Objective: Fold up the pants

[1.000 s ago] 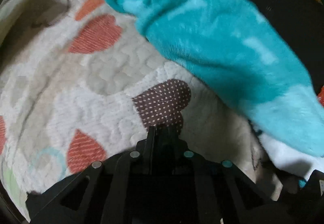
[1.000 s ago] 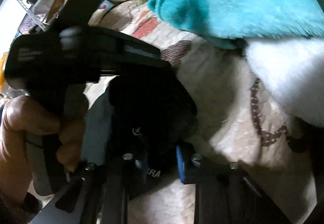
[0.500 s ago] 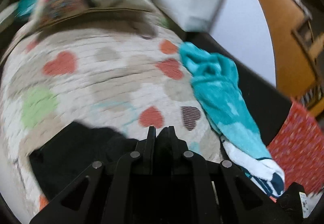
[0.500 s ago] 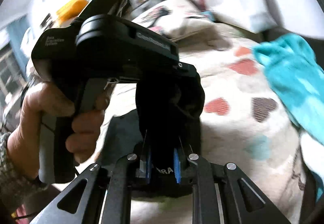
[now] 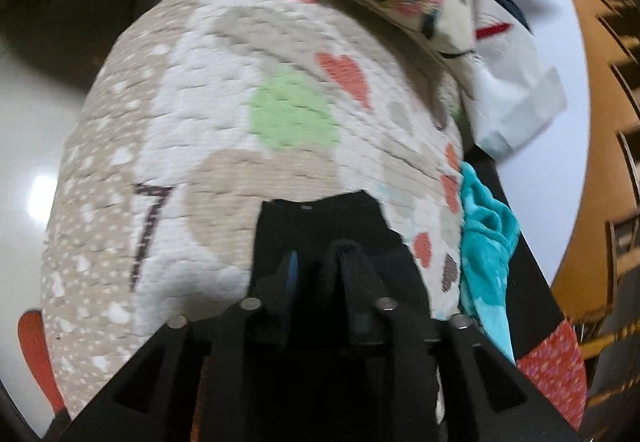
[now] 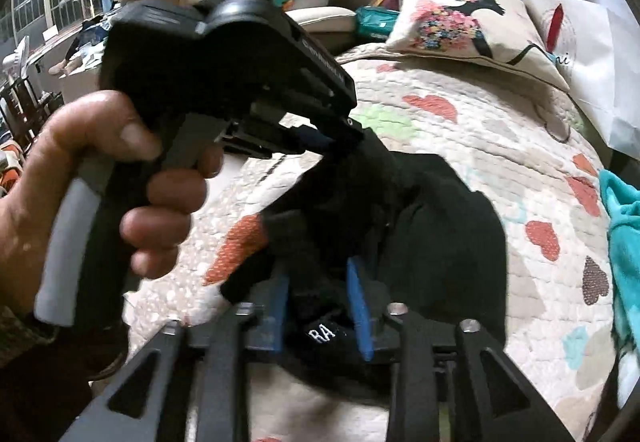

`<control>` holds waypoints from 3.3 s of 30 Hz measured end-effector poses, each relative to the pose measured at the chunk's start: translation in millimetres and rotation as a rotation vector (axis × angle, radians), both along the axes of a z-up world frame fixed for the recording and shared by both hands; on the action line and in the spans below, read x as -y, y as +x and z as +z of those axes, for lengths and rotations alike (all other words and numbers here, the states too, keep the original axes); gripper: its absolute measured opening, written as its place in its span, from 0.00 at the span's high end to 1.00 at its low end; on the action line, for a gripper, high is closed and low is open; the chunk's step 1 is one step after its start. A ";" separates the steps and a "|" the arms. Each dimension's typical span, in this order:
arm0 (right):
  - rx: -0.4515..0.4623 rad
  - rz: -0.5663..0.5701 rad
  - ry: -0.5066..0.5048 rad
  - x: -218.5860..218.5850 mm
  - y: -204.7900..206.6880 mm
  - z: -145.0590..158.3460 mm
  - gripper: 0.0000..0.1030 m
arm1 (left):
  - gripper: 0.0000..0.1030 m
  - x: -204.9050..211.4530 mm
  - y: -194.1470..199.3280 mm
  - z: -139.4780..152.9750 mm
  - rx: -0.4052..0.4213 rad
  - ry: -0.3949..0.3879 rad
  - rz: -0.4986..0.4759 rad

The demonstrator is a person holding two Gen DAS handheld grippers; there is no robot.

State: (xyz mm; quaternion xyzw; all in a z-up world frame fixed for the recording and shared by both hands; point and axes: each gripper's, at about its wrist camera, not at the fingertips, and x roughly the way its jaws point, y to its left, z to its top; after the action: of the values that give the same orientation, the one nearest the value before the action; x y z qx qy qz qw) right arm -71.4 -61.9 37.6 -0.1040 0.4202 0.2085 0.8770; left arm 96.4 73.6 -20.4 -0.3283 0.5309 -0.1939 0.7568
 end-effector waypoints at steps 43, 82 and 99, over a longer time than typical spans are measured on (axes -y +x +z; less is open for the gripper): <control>-0.121 -0.275 0.093 93.2 83.7 16.8 0.30 | 0.41 24.3 -65.2 3.9 0.012 0.612 -0.119; -0.378 -0.371 0.629 170.4 117.1 -58.0 0.26 | 0.19 53.2 -51.1 -9.0 0.142 0.247 -0.105; -0.345 -0.320 0.649 160.9 158.4 -2.1 0.70 | 0.61 46.9 -2.6 34.8 0.185 0.076 -0.028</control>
State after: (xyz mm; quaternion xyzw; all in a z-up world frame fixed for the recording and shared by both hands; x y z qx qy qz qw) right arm 86.9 -222.8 35.5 0.2815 0.4847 0.2056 0.8022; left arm 93.8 26.6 14.4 -0.2728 0.4703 -0.2137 0.8116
